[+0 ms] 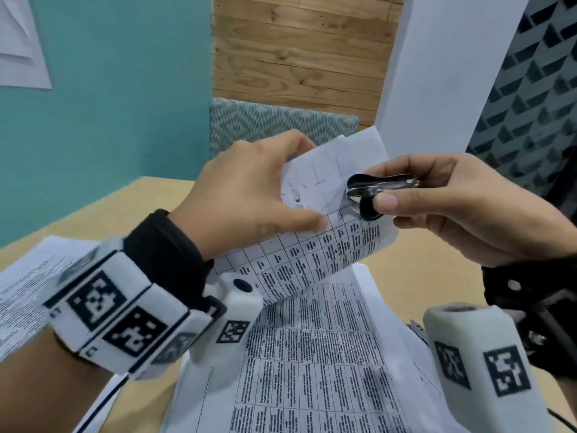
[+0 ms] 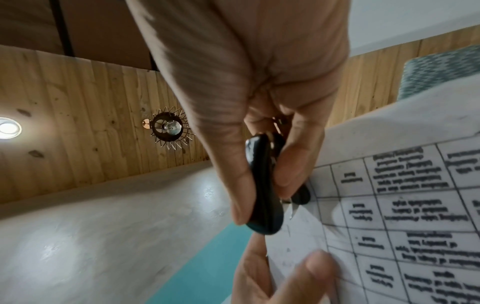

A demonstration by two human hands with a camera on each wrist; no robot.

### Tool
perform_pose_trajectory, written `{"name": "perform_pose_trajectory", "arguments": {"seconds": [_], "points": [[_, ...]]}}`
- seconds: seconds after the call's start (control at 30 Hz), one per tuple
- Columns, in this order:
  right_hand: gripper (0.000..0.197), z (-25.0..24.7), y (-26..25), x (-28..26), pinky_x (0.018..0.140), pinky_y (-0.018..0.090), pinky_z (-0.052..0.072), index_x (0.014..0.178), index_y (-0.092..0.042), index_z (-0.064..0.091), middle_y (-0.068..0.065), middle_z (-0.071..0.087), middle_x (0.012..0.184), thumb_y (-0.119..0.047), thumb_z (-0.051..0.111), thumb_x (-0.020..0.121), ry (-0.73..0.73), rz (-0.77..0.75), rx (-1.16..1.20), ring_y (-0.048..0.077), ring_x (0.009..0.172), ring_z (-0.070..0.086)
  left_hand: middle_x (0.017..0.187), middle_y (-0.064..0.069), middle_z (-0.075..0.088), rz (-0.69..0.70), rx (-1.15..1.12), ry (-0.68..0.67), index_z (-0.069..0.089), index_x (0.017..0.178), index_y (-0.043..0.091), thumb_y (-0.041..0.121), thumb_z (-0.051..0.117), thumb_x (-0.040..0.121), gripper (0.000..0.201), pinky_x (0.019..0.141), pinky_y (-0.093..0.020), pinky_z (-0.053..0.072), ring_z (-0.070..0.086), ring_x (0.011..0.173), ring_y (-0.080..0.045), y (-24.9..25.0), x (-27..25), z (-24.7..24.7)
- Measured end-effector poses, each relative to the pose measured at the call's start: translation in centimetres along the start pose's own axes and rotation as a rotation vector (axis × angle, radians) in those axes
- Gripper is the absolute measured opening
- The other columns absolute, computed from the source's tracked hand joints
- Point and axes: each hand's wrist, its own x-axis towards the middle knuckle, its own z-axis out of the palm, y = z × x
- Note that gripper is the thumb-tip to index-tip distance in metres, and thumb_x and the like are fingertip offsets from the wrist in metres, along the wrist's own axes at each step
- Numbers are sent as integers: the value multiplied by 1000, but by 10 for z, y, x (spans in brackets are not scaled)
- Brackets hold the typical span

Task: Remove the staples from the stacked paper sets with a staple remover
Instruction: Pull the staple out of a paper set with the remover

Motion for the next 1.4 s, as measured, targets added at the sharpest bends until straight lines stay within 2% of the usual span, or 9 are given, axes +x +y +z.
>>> {"name": "perform_pose_trajectory", "arguments": {"seconds": [0.17,0.27,0.4,0.53,0.67,0.87,1.03,1.23,1.4], "points": [[41,1,0,-1,48,13,46,78,-8,70,2,70,69,-16,73,37,22,14,-34,7,60,65,88,0,72,-35,-334,-150,64,97,20,28,75,68,32,72,-51,55,69,78,-23,-10,3,-10],[33,2,0,0,49,13,47,70,-12,74,1,70,69,-17,73,37,9,29,-22,7,60,65,88,-3,74,-52,-404,-252,66,98,13,14,75,75,24,74,-43,58,71,78,-24,-16,5,-13],[35,3,1,-1,49,13,46,72,-17,76,2,71,71,-20,74,37,13,15,-75,7,60,62,87,-6,74,-60,-464,-310,68,96,8,11,69,79,18,67,-29,58,72,77,-24,-21,6,-12],[43,8,0,-4,53,15,47,82,-12,69,2,71,79,-21,78,40,84,-162,-148,10,65,65,88,-8,74,-65,-458,-348,69,97,7,13,67,81,17,73,-36,56,71,80,-28,-23,7,-12],[43,15,1,-9,73,28,52,99,-16,66,-3,66,99,-30,83,62,247,-524,-738,8,85,63,88,-8,74,-95,-478,-417,69,97,7,13,68,79,19,73,-35,57,71,81,-30,-22,7,-14],[34,27,7,-12,57,43,50,100,-10,69,5,66,98,-29,69,72,116,-761,-1226,30,74,62,90,-15,73,-125,-497,-485,69,93,9,12,76,75,20,77,-52,55,69,82,-38,-21,6,-12],[30,28,13,-9,46,40,49,97,-8,70,9,65,97,-20,69,69,42,-777,-1238,30,62,58,90,-15,73,-170,-604,-566,69,96,7,3,70,77,20,72,-40,57,70,77,-29,-23,7,-7],[30,26,18,-4,50,41,51,97,-6,71,12,63,94,-13,69,67,-58,-790,-1214,32,64,59,97,-26,69,-185,-703,-628,66,102,-5,-4,69,73,29,75,-40,57,67,79,-32,-25,6,-2],[30,23,16,-5,55,29,49,99,-7,71,8,61,93,-13,72,70,-98,-762,-1133,21,70,58,84,-18,72,-199,-751,-639,69,95,-4,-4,68,69,27,61,-28,57,70,68,-23,-25,7,-1]]}}
